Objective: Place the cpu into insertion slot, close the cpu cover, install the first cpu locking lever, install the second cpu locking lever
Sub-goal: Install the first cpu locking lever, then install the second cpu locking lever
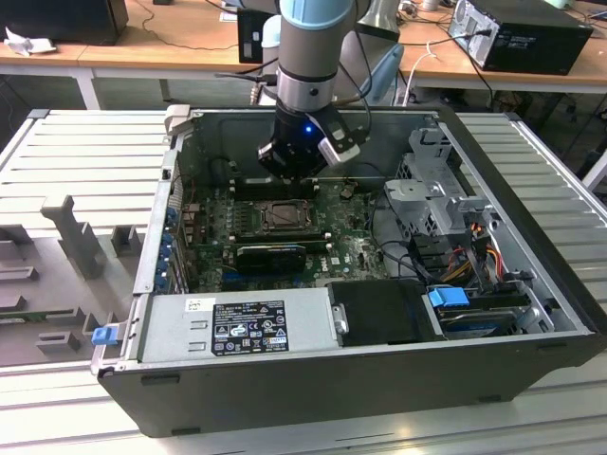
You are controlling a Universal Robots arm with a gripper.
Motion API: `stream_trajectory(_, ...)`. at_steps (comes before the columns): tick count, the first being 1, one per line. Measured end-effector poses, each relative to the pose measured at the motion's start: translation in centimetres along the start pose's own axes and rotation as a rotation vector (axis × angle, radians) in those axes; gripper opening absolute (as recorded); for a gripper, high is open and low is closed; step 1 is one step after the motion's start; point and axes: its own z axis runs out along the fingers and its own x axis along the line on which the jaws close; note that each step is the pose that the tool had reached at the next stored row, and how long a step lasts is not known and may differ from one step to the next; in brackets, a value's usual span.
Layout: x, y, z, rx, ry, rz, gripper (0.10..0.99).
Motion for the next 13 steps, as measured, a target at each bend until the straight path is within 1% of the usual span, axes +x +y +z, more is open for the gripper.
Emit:
stream_trajectory(5, 0.04, -0.27, -0.02, 0.0, -0.0001, 0.0, 0.106)
stream_trajectory(13, 0.06, -0.47, -0.04, 0.0, 0.0, 0.0, 0.106)
